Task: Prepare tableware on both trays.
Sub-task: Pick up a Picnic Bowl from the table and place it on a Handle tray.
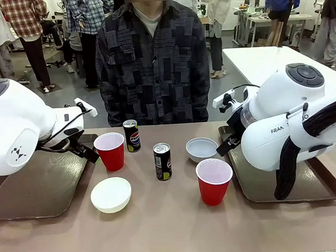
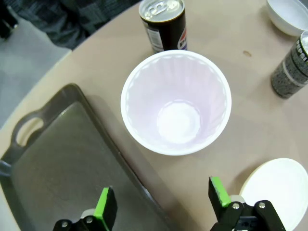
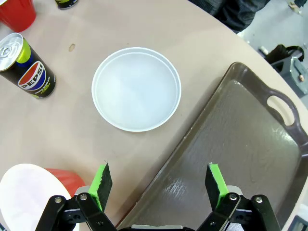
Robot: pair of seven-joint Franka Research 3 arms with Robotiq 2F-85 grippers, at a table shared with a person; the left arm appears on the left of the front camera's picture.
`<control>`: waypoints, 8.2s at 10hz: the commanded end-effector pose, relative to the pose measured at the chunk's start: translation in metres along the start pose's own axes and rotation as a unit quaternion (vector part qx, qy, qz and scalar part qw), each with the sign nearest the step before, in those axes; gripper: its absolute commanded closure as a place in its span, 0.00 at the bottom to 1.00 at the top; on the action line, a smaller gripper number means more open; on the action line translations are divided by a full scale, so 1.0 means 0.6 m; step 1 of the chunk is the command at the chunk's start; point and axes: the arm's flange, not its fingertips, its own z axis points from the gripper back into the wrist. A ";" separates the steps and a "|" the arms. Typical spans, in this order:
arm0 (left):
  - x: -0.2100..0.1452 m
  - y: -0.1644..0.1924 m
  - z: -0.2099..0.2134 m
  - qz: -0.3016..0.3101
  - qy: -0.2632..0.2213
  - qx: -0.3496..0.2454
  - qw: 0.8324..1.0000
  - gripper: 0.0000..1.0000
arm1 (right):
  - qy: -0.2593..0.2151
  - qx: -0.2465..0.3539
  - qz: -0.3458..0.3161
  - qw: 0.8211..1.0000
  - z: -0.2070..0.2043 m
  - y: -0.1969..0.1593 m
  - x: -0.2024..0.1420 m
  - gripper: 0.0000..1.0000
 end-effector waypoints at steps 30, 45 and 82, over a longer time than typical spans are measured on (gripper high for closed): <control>-0.292 0.319 0.389 0.321 -0.027 -0.254 0.912 0.00 | -0.001 0.330 -0.447 0.831 0.464 -0.330 -0.409 0.00; -0.302 0.326 0.381 0.336 -0.015 -0.237 0.912 0.00 | 0.000 0.318 -0.480 0.817 0.456 -0.354 -0.444 0.00; -0.302 0.326 0.381 0.336 -0.015 -0.237 0.912 0.00 | 0.171 -0.023 -0.307 0.936 0.058 -0.133 0.207 0.00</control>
